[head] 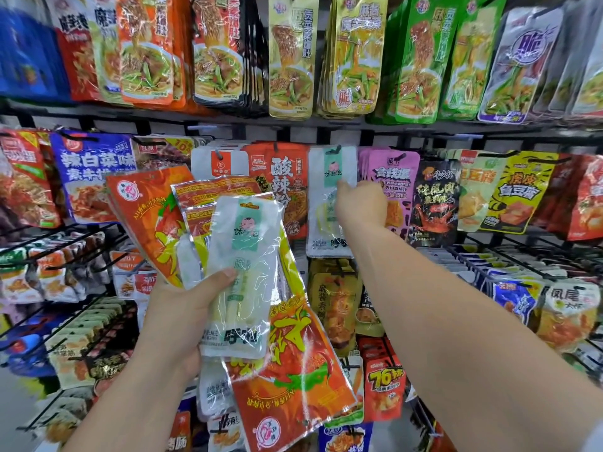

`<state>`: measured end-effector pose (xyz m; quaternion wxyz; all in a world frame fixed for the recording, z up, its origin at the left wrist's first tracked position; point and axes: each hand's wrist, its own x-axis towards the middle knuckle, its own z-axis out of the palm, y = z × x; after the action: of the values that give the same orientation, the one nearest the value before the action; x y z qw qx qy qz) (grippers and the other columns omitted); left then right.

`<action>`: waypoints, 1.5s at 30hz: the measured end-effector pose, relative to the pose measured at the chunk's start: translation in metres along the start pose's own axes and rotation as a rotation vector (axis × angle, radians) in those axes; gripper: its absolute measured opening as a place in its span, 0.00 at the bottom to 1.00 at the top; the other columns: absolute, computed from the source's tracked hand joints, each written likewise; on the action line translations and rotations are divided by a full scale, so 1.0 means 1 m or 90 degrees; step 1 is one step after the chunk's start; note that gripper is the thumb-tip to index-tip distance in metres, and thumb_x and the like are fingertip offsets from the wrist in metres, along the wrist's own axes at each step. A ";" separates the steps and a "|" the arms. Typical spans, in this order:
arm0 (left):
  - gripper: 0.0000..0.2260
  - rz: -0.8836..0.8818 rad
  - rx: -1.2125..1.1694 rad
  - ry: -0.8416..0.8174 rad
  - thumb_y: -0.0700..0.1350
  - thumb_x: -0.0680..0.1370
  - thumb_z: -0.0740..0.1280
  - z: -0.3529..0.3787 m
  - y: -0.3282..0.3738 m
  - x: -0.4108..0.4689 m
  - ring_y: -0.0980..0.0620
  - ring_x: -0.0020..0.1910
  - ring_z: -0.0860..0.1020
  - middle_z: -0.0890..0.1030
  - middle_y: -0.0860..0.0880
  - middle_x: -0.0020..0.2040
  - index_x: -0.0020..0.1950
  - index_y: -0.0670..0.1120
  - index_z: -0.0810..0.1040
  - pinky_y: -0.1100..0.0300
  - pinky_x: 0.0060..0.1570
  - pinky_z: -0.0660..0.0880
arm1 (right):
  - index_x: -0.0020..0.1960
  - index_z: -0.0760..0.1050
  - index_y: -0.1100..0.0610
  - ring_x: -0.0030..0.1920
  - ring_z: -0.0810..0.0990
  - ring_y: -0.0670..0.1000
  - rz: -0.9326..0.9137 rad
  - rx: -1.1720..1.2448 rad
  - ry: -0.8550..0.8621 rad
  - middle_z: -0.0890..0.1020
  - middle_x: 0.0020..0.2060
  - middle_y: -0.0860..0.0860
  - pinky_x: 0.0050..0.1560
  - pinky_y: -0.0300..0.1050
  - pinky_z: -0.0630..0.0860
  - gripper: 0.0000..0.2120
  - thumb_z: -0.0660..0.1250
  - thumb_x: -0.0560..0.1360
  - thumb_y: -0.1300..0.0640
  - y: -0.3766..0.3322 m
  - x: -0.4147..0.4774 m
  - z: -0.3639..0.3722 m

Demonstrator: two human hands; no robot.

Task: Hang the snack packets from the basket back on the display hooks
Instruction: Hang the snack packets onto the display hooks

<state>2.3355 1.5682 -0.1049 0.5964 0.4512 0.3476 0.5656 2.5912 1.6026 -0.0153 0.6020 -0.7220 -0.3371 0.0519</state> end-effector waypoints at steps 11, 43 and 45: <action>0.19 0.012 -0.030 0.000 0.36 0.74 0.76 -0.001 0.001 -0.006 0.40 0.47 0.88 0.88 0.43 0.52 0.64 0.43 0.82 0.44 0.41 0.84 | 0.45 0.79 0.56 0.39 0.75 0.52 -0.098 -0.044 -0.034 0.78 0.38 0.50 0.43 0.44 0.68 0.14 0.67 0.82 0.46 0.029 -0.053 -0.019; 0.30 0.028 -0.038 0.074 0.44 0.70 0.82 0.017 -0.004 -0.013 0.49 0.54 0.84 0.86 0.49 0.56 0.69 0.47 0.74 0.54 0.51 0.80 | 0.71 0.71 0.52 0.55 0.87 0.56 0.053 0.374 -0.408 0.87 0.55 0.52 0.55 0.59 0.83 0.26 0.71 0.77 0.69 0.048 -0.152 -0.018; 0.35 0.039 -0.036 0.066 0.46 0.66 0.85 0.018 -0.004 -0.012 0.49 0.56 0.85 0.87 0.50 0.57 0.70 0.48 0.76 0.50 0.57 0.80 | 0.71 0.72 0.53 0.54 0.87 0.57 0.066 0.390 -0.422 0.87 0.55 0.54 0.51 0.55 0.84 0.23 0.68 0.79 0.69 0.047 -0.151 -0.022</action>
<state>2.3524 1.5543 -0.1029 0.5724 0.4146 0.3482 0.6158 2.5061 1.4988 -0.1017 0.6438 -0.4709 -0.4445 0.4077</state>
